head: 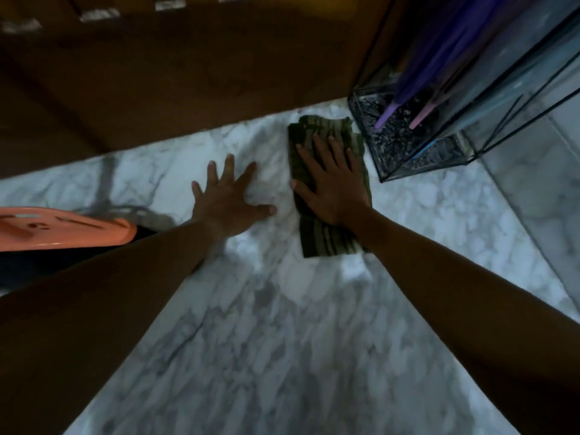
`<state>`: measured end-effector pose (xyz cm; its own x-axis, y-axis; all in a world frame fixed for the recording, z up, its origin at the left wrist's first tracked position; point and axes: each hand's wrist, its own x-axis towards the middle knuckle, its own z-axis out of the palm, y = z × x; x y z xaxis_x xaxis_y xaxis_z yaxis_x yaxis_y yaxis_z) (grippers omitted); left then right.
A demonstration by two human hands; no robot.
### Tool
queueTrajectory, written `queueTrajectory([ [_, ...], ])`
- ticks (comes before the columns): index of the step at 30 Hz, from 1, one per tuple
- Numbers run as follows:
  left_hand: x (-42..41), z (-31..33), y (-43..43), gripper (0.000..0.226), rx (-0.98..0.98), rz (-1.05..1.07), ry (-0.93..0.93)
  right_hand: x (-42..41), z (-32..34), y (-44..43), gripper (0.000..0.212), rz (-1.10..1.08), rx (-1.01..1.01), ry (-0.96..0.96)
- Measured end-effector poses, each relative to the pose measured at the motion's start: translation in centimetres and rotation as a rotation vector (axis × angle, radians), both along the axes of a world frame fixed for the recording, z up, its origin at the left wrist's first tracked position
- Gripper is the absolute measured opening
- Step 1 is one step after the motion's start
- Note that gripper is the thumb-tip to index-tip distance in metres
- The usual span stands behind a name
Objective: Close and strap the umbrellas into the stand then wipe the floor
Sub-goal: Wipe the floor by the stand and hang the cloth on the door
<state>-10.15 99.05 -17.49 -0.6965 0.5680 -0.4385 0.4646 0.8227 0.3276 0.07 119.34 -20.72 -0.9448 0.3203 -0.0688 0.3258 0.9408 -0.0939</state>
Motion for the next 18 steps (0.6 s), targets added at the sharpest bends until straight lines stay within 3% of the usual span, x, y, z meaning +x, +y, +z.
queueTrajectory([
  [6,-1.0,0.0,0.0,0.095,-0.041,-0.073,-0.052,-6.1,0.3,1.9,0.071,-0.101,-0.025,0.01],
  [13,-2.0,0.4,1.0,0.06,-0.05,0.006,-0.152,-5.7,0.6,-1.8,0.068,-0.043,0.006,0.022],
  [16,-2.6,0.3,1.4,0.071,0.158,0.261,-0.351,-4.3,0.6,-6.1,0.074,0.071,-0.013,0.015],
  [18,-3.1,0.0,0.7,0.063,0.283,0.316,-0.351,-2.6,0.6,-8.8,0.076,0.086,-0.037,0.017],
])
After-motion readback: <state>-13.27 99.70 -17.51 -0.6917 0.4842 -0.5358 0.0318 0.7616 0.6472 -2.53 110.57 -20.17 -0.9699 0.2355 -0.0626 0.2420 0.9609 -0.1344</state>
